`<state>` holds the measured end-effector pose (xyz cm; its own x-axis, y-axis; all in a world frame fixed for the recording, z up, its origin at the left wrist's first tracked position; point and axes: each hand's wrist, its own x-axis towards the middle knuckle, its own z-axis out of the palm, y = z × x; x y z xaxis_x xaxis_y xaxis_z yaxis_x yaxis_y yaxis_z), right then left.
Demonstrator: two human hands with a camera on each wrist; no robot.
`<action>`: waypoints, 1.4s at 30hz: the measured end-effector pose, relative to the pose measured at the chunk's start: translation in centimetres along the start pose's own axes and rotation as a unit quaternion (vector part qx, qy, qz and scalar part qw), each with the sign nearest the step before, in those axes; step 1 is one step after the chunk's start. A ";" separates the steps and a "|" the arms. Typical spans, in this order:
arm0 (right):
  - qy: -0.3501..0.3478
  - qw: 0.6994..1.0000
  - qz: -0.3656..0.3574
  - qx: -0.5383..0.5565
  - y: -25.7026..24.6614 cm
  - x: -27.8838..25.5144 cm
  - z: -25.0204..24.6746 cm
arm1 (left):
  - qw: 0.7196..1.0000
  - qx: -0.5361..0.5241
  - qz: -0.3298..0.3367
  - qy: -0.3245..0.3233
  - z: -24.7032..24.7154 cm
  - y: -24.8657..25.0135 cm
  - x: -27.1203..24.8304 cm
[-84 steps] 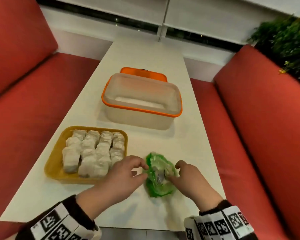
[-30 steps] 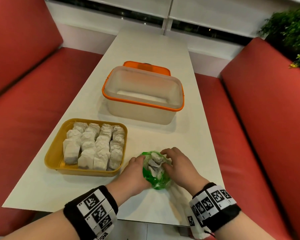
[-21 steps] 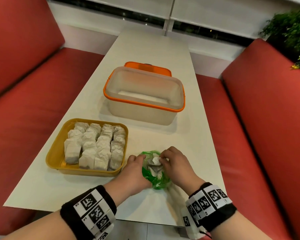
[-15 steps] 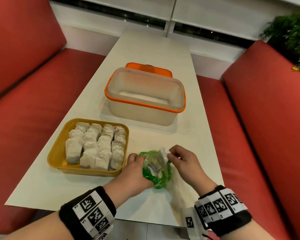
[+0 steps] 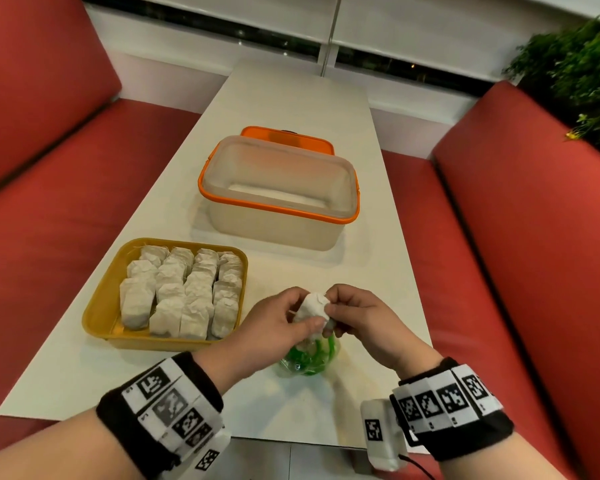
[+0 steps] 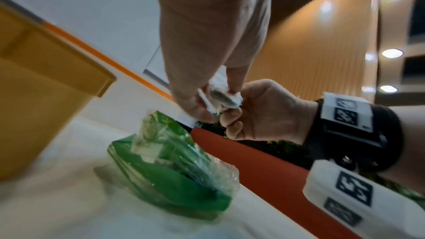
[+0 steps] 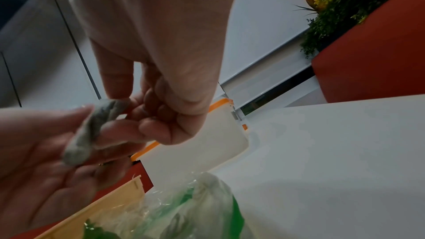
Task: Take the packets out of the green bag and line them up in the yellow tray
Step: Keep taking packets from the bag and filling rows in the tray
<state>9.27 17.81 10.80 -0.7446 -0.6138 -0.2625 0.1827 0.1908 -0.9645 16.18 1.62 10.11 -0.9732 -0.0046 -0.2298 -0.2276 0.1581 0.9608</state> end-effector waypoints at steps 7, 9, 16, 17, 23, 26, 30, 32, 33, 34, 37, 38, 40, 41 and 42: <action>0.063 0.996 0.007 -0.056 0.6 0.0 0.5 | 0.982 -0.174 -0.067 0.018 -0.6 -0.6 0.9; 0.112 0.992 0.005 -0.064 0.7 -0.1 0.3 | 0.976 -0.192 -0.093 0.037 -0.8 -1.0 1.0; 0.262 0.882 -0.212 -0.328 0.5 -0.3 1.9 | 0.962 -0.239 -0.126 0.038 -0.5 -1.1 1.4; 0.250 0.873 -0.231 -0.349 0.6 -0.1 2.4 | 0.960 -0.249 -0.122 0.037 -0.4 -0.9 1.3; 0.089 0.901 -0.160 -0.394 0.4 -0.1 4.5 | 0.939 -0.333 -0.089 0.009 -1.2 -0.7 0.9; 0.058 0.939 -0.111 -0.321 0.1 -0.2 4.4 | 0.951 -0.301 -0.071 0.004 -2.0 -1.0 0.5; 0.132 0.955 -0.082 -0.254 -0.3 0.3 4.5 | 0.967 -0.249 -0.058 -0.017 -2.6 -1.0 -0.3; 0.162 0.938 -0.095 -0.290 -0.6 0.7 4.7 | 0.974 -0.220 -0.044 -0.032 -2.8 -0.8 -0.8; 0.165 0.935 -0.099 -0.298 -0.9 0.9 4.9 | 0.976 -0.211 -0.037 -0.036 -2.9 -0.8 -1.1; 0.161 0.938 -0.098 -0.291 -1.0 1.1 5.1 | 0.978 -0.202 -0.029 -0.039 -3.2 -0.9 -1.2; 0.111 0.970 -0.057 -0.208 -1.8 1.2 5.6 | 0.985 -0.168 -0.003 -0.043 -4.0 -1.4 -1.5; 0.084 0.978 -0.051 -0.185 -2.0 1.2 5.7 | 0.986 -0.159 0.004 -0.043 -4.4 -1.6 -1.6; 0.021 0.988 -0.049 -0.143 -2.5 1.1 6.0 | 0.989 -0.144 0.013 -0.037 -5.0 -1.9 -2.0; -0.004 0.991 -0.048 -0.128 -2.7 1.1 6.2 | 0.990 -0.136 0.014 -0.031 -5.3 -2.0 -2.2; -0.022 0.991 -0.045 -0.123 -2.9 1.1 6.4 | 0.991 -0.133 0.012 -0.026 -5.7 -2.2 -2.3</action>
<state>12.02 11.69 13.12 -0.7213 -0.6683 -0.1818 -0.0495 0.3116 -0.9489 18.79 -4.33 9.40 -0.9769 0.0486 -0.2079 -0.2121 -0.1089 0.9712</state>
